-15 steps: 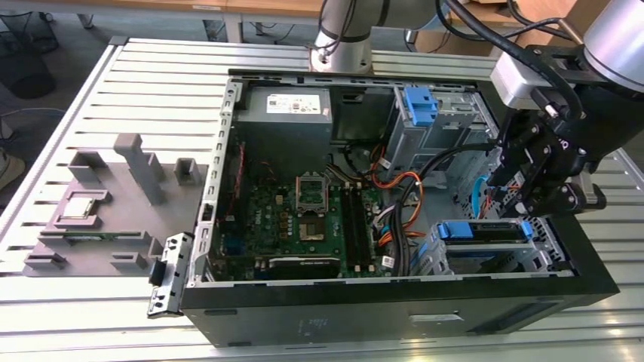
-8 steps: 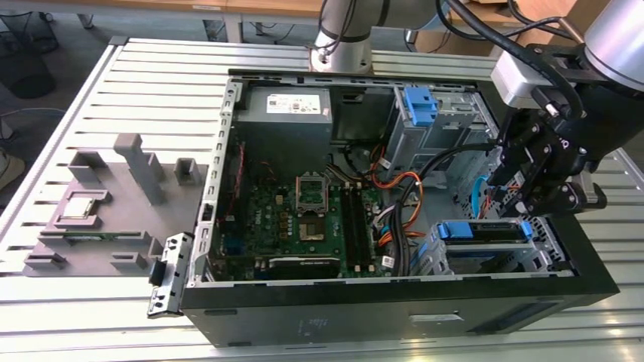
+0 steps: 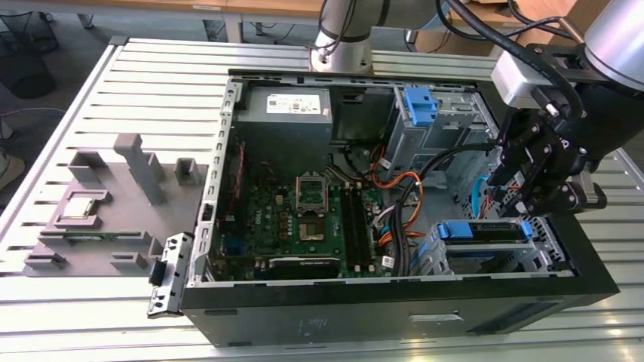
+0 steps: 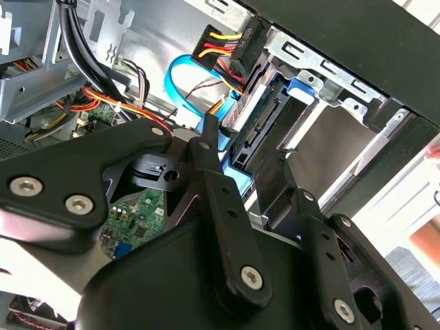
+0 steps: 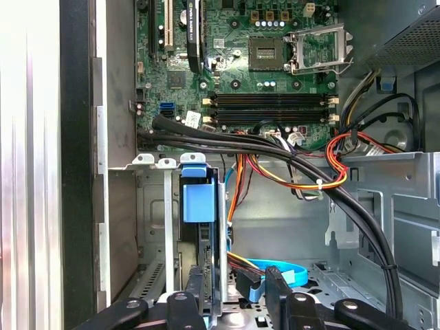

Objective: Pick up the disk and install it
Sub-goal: 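Insert the first disk wire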

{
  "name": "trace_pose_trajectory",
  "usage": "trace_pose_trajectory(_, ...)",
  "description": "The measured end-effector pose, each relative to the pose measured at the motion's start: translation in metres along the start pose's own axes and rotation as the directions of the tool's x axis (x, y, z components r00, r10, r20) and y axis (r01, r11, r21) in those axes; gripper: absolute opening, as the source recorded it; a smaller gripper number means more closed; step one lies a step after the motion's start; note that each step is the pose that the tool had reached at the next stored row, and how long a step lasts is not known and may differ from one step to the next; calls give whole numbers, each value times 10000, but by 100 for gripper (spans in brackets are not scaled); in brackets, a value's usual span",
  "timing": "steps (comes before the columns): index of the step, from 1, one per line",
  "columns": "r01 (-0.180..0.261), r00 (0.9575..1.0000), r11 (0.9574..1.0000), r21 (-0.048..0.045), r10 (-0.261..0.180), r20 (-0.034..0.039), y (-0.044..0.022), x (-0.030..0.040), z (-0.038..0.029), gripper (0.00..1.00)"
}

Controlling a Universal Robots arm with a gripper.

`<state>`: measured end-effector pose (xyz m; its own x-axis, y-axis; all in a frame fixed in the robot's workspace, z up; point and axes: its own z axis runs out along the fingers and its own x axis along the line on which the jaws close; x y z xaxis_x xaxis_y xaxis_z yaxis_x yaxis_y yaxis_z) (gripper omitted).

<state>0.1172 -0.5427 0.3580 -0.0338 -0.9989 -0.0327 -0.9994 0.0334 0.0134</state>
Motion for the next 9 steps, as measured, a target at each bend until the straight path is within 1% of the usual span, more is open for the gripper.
trace_pose_trajectory(1, 0, 10000, 10000, 0, 0, 0, 0, 0, 0, 47)
trace_pose_trajectory(2, 0, 10000, 10000, 0, 0, 0, 0, 0, 0, 41)
trace_pose_trajectory(3, 0, 10000, 10000, 0, 0, 0, 0, 0, -1, 41)
trace_pose_trajectory(5, 0, 10000, 10000, 0, 0, 0, 0, 0, -1, 29)
trace_pose_trajectory(6, 0, 10000, 10000, 0, 0, 0, 0, 0, -1, 29)
trace_pose_trajectory(7, 0, 10000, 10000, 0, 0, 1, 0, 0, -1, 23)
trace_pose_trajectory(8, 0, 10000, 10000, 0, 0, 0, 0, 0, -1, 23)
trace_pose_trajectory(9, 0, 10000, 10000, 0, 0, 0, 0, 0, -2, 17)
